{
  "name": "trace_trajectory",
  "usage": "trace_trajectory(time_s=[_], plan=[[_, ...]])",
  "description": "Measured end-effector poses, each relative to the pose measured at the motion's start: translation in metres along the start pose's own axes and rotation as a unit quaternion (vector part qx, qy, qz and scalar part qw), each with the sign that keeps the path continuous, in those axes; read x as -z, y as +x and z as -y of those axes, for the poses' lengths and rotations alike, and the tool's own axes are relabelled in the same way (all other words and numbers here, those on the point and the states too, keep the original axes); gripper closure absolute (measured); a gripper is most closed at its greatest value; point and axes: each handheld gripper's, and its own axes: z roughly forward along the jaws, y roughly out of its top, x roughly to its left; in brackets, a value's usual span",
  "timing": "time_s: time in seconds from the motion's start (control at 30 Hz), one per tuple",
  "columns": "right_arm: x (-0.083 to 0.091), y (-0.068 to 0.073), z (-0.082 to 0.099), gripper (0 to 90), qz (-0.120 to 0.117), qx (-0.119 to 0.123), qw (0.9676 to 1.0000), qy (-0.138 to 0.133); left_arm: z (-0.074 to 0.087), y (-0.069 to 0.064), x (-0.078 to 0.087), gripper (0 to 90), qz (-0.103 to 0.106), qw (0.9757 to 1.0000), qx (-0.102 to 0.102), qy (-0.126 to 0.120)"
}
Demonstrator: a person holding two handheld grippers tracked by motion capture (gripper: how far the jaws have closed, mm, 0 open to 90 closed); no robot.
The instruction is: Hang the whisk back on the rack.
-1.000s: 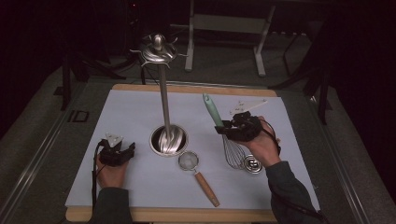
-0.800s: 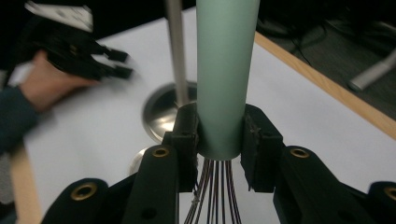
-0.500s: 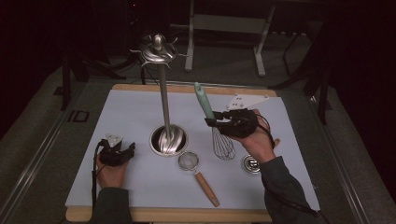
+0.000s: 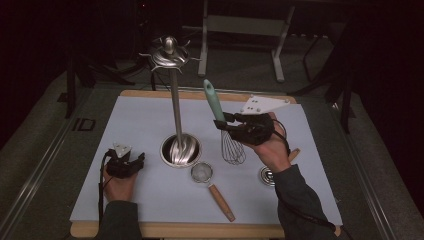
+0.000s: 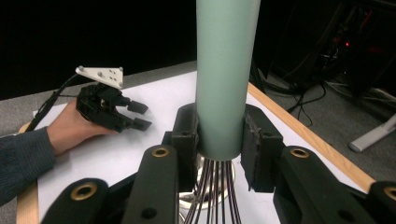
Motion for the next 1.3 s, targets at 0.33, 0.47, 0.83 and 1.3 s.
trace_trajectory(time_s=[0.33,0.47,0.83,1.3], plan=[[-0.005,0.009,-0.018,69.6,-0.006,0.014,0.9997,-0.02,0.0,0.0,0.0,45.1,0.0,1.0,0.0,0.001],[-0.01,0.012,-0.023,69.6,-0.009,0.018,0.9996,-0.022,0.0,0.0,0.0,45.1,0.0,1.0,0.0,0.0],[-0.019,0.018,-0.036,69.6,-0.018,0.021,0.9992,-0.028,0.0,0.0,0.0,45.2,0.0,1.0,-0.001,0.001],[-0.035,0.016,-0.04,69.5,-0.021,0.018,0.9995,-0.015,0.0,0.0,0.0,45.2,0.001,1.0,-0.002,0.002]])
